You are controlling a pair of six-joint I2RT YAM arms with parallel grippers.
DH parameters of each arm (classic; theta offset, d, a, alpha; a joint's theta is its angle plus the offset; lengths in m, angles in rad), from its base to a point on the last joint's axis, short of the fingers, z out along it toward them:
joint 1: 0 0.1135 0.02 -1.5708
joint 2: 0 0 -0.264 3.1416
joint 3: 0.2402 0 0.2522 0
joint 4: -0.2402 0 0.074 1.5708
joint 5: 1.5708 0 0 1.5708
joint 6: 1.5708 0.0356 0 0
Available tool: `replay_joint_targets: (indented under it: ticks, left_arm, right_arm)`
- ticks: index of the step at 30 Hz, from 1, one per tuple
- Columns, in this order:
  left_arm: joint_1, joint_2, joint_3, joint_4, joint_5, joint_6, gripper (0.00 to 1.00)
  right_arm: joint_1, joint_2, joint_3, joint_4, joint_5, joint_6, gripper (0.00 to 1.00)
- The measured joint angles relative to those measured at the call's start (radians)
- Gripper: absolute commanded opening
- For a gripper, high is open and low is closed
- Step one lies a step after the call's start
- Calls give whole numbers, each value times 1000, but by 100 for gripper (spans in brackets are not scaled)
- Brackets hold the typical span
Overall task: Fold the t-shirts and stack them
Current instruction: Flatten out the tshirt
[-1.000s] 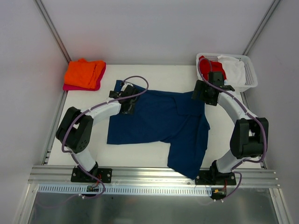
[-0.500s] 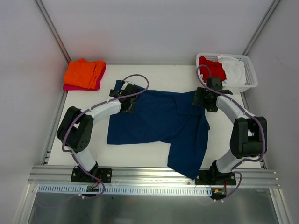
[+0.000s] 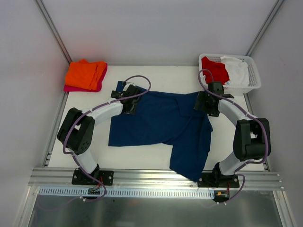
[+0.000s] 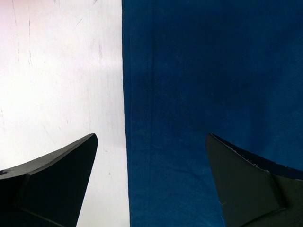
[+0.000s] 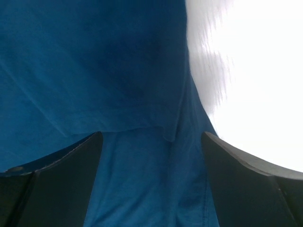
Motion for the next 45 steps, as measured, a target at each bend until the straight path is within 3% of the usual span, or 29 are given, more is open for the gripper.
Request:
replay_joint_targets:
  ticks: [10,45]
  left_arm:
    - [0,2,0,0,-1,0,99]
    - [0,47,0,2,-1,1,99]
  right_arm:
    - [26,37,99,2,0,0,88]
    - [39,61,29,27,17,38,87]
